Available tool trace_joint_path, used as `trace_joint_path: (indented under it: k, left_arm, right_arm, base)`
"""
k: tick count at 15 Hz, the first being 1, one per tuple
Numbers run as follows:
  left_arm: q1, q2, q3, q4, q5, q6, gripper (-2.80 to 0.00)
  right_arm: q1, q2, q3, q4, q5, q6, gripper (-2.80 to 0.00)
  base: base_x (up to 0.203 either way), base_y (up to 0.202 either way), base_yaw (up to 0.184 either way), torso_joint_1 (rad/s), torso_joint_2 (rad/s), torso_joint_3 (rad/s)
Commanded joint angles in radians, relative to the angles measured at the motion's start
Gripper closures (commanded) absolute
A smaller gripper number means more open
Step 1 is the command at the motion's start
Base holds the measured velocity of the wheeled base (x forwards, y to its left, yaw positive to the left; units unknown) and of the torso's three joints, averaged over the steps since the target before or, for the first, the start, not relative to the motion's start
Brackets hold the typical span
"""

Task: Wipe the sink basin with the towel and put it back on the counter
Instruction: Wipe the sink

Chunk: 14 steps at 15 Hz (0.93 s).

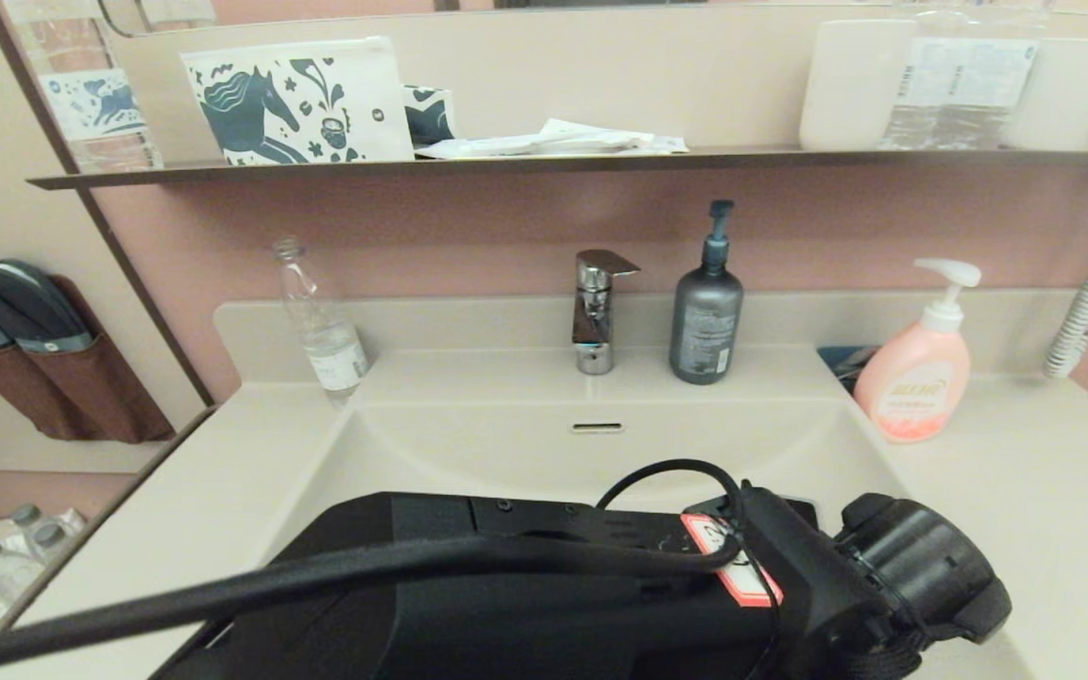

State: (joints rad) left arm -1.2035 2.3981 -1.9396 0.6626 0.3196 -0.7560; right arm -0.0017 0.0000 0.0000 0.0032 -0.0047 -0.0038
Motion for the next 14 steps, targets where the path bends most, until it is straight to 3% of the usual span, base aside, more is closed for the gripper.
trace_joint_path:
  k: [1,9,14]
  left_arm:
    - [0.021,0.000,0.001,0.059,0.002,-0.001,0.00]
    - [0.108,-0.048,0.020,0.276,0.007,-0.009,0.00]
    - [0.154,-0.105,0.197,0.321,0.012,-0.012,0.00]
  right_arm:
    - [0.000,0.002,0.000,0.000,0.000,-0.001,0.00]
    - [0.000,0.002,0.000,0.000,0.000,-0.001,0.00]
    - [0.000,0.002,0.000,0.000,0.000,-0.001,0.00]
  base:
    - [0.000,0.000,0.000,0.000,0.00,0.000]
    - [0.000,0.000,0.000,0.000,0.00,0.000]
    - [0.000,0.000,0.000,0.000,0.00,0.000]
